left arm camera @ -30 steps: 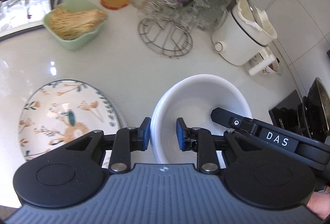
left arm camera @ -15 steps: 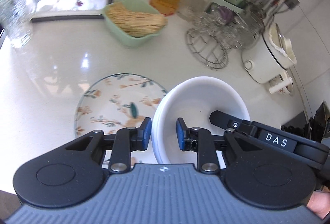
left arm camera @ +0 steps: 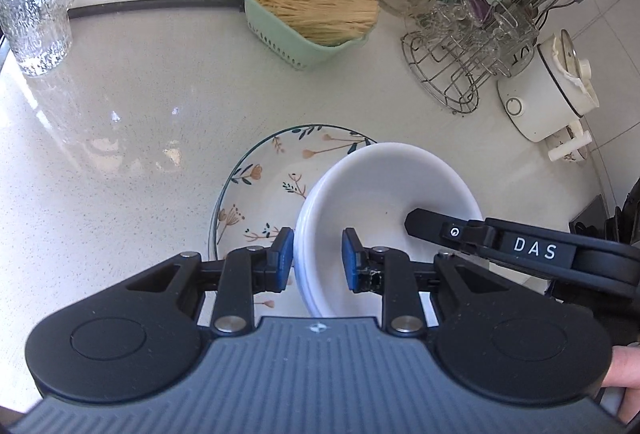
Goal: Organize plates and bowls
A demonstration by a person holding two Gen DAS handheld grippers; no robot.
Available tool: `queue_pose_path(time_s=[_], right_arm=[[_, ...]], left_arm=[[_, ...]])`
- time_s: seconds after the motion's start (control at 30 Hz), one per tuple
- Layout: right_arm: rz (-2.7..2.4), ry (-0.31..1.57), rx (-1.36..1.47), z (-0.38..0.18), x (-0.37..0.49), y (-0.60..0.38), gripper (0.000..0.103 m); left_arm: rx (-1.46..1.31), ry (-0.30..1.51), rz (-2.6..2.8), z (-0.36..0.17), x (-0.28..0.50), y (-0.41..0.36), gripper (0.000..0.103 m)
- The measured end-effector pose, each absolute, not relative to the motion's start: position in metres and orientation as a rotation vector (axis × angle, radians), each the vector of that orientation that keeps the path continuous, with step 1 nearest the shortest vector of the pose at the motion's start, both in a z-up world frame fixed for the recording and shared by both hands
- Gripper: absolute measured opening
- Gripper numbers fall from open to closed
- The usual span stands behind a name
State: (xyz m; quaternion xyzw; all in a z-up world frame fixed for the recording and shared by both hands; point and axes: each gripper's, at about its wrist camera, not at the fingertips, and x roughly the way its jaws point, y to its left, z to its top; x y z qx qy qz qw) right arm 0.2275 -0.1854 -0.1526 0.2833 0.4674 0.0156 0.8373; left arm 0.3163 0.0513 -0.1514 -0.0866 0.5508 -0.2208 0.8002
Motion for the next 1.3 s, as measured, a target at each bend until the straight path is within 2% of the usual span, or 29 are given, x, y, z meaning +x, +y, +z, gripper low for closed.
queue_pose_path(time_s=[0.33,0.37,0.4,0.43,0.5,0.77,1.13,1.3], right_arm=[[0.000,0.989,0.591,-0.158,0.235,-0.183,0.023],[-0.008,0.985,0.591,-0.157,0.234,-0.185,0.027],[-0.016,0.979,0.590,-0.156,0.233,-0.187,0.036],[-0.018,0.968,0.589,-0.154,0.232,-0.189,0.039],[-0.012,0.939,0.587,-0.148,0.229,-0.194,0.045],[0.018,0.824,0.519,-0.106,0.206,-0.200,0.045],[0.091,0.630,0.407,-0.043,0.135,-0.208,0.045],[0.100,0.563,0.355,-0.026,0.098,-0.213,0.045]], left_arm=[[-0.161,1.196,-0.517,-0.167,0.325,0.048,0.029],[-0.154,1.196,-0.512,-0.167,0.326,0.049,0.032],[-0.150,1.190,-0.500,-0.166,0.326,0.050,0.036],[-0.150,1.184,-0.485,-0.163,0.327,0.052,0.048],[-0.146,1.158,-0.478,-0.156,0.326,0.055,0.052],[-0.089,1.054,-0.468,-0.114,0.306,0.055,0.052],[-0.054,0.868,-0.428,-0.033,0.225,0.051,0.052],[-0.046,0.793,-0.401,-0.005,0.180,0.057,0.062]])
